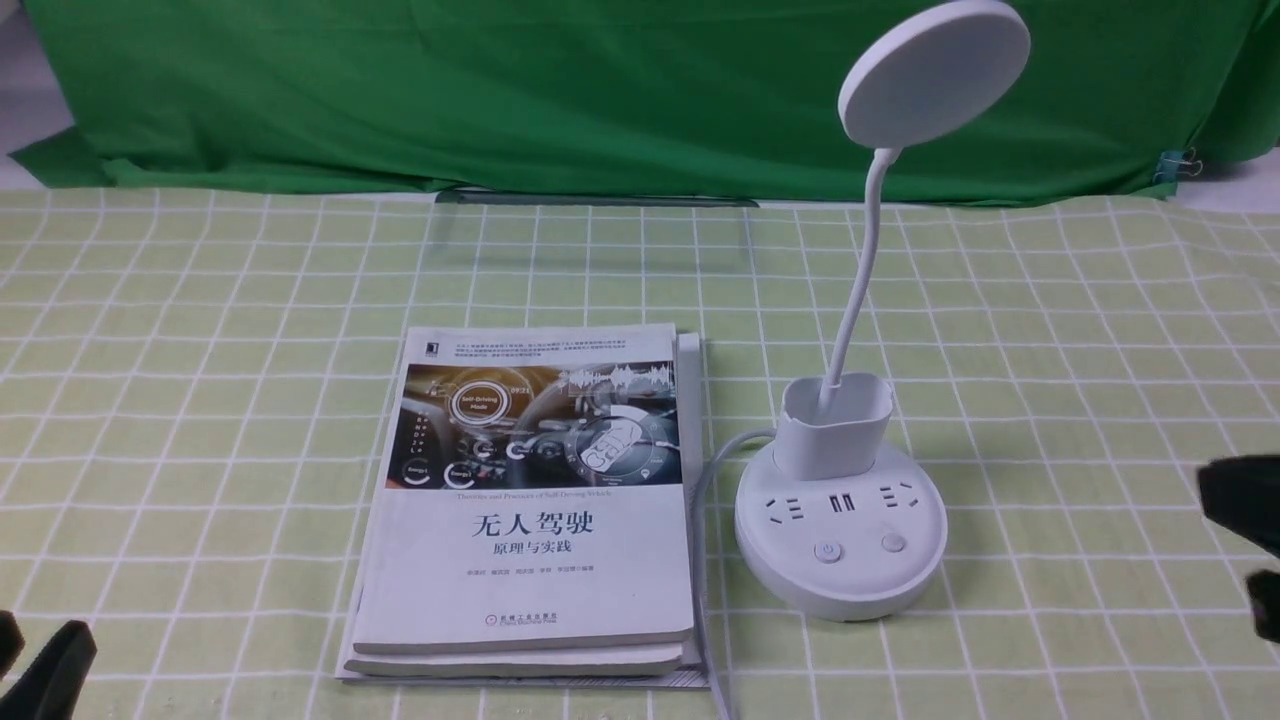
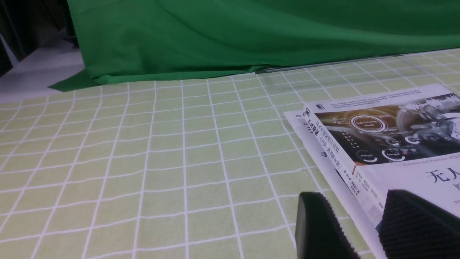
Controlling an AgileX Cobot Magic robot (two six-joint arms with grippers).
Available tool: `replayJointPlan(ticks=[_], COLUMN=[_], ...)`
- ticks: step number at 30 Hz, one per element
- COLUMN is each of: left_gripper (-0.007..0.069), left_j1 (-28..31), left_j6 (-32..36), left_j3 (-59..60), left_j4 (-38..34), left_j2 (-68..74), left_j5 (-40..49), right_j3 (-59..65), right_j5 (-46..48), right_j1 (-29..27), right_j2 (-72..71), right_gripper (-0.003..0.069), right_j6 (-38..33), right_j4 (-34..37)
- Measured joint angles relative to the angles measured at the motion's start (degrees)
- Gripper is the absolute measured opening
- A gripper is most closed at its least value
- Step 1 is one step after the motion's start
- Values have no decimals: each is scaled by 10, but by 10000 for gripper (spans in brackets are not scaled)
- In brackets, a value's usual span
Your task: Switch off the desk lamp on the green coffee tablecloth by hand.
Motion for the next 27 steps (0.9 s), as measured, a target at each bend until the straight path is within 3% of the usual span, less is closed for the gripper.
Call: replayJointPlan(ticks=[7, 10, 16, 27], left_gripper=[242, 242, 242, 242], left_j1=[0, 0, 0, 0], left_j6=[0, 0, 0, 0], left_j3=[0, 0, 0, 0], left_j4=[1, 1, 1, 2], left_j2=[0, 0, 0, 0], left_j5=[0, 0, 0, 0], right_j3=[237, 294, 374, 390], right_j5=[-118, -129, -138, -169], right_j1=[-133, -158, -172, -172], right_j2=[-256, -331, -422, -427], right_gripper=[41, 41, 41, 41], right_j6=[-39, -41, -41, -20], right_j4=[-5, -6, -6, -2])
